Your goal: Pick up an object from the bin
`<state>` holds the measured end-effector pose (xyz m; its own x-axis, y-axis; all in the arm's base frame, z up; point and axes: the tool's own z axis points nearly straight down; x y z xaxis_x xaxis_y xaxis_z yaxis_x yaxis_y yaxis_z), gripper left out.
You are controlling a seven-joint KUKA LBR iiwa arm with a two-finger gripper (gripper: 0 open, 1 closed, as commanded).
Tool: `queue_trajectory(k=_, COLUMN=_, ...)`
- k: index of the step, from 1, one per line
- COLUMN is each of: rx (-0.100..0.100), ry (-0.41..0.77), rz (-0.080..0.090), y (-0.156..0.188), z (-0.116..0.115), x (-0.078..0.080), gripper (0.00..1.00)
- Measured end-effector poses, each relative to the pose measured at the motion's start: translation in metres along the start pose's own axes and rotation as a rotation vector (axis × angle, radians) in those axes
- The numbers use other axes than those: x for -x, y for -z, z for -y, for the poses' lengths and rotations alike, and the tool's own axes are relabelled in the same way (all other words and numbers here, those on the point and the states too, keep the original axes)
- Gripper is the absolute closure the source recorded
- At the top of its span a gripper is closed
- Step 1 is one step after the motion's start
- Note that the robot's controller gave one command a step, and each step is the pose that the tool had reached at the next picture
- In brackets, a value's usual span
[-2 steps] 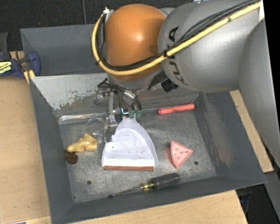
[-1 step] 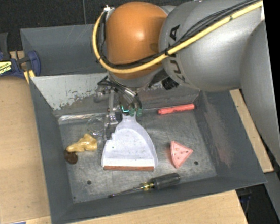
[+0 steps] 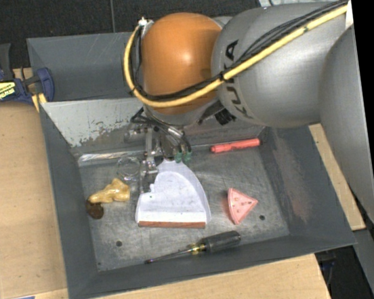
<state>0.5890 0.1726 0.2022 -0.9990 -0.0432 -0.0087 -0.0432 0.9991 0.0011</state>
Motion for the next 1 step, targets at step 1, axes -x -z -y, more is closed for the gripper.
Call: queue_trajectory(k=1, rx=0.0, ry=0.029, rz=-0.005, y=-0.0464, z=0.0037, x=-0.0034, gripper=0.0)
